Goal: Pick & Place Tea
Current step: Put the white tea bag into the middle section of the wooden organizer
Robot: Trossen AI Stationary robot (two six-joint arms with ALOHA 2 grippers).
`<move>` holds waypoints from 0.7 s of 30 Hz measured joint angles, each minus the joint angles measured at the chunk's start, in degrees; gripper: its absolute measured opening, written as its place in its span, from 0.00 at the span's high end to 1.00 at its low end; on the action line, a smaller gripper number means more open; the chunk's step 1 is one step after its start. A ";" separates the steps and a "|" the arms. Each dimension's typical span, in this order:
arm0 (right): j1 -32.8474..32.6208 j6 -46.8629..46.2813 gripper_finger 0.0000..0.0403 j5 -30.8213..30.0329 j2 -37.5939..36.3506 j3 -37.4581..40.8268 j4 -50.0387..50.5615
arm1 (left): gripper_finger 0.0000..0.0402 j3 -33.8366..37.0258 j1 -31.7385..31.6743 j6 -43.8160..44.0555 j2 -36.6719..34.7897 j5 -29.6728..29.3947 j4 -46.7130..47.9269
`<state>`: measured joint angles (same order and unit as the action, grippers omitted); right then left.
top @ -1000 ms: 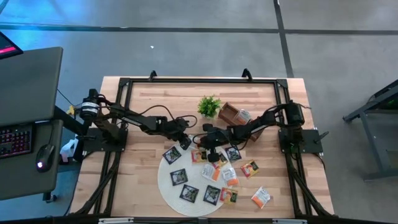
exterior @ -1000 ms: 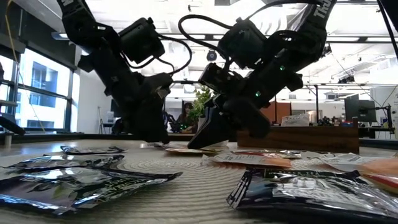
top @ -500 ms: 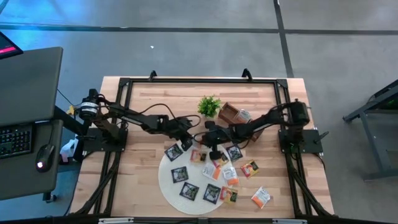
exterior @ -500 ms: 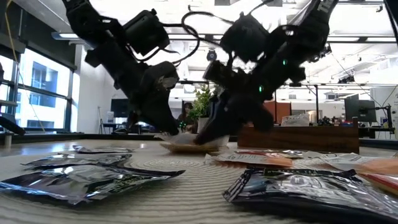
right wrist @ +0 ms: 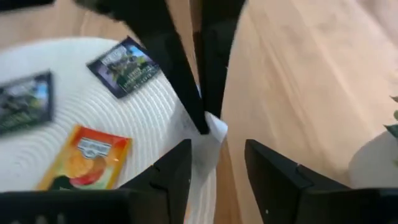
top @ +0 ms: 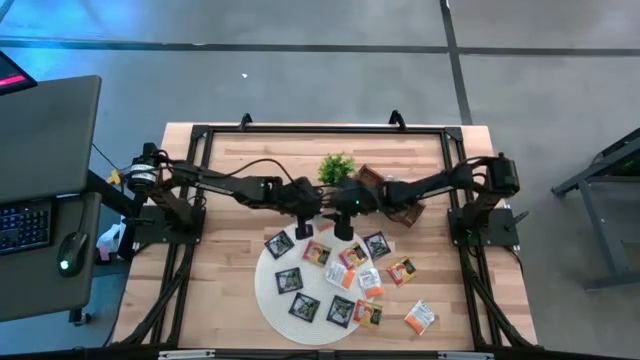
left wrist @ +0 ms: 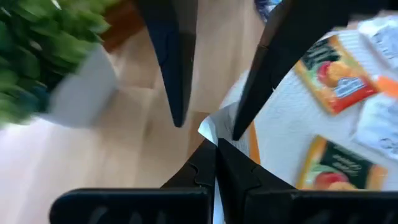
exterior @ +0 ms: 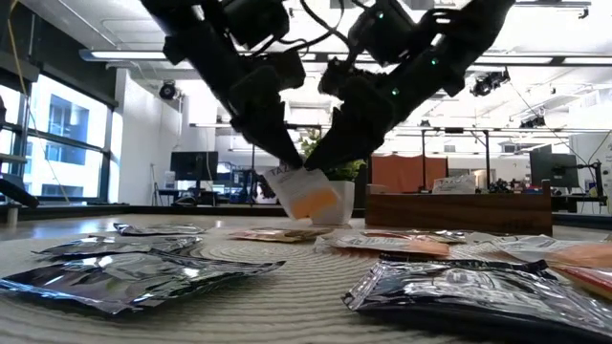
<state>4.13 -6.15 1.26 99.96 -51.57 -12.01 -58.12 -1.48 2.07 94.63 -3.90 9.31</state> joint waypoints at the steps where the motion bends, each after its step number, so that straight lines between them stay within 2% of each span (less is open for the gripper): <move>1: 0.87 -0.82 0.62 1.78 0.00 0.00 0.01 | 1.00 -0.55 -0.02 -1.19 0.00 -0.57 1.09; 7: 3.67 -1.07 0.64 8.84 0.00 0.00 -0.57 | 1.00 -1.23 0.00 -3.26 0.00 -1.26 2.77; 18: 3.71 0.61 0.95 9.43 0.59 -0.04 -1.16 | 1.00 -1.25 0.00 -4.13 0.02 -2.25 2.26; 21: 3.71 1.18 0.99 8.86 0.59 -0.04 -1.30 | 1.00 -1.25 0.00 -4.75 0.02 -2.30 1.83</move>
<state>7.84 -4.97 10.13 100.55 -51.62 -13.31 -59.37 -1.48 -2.68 94.65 -6.20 11.14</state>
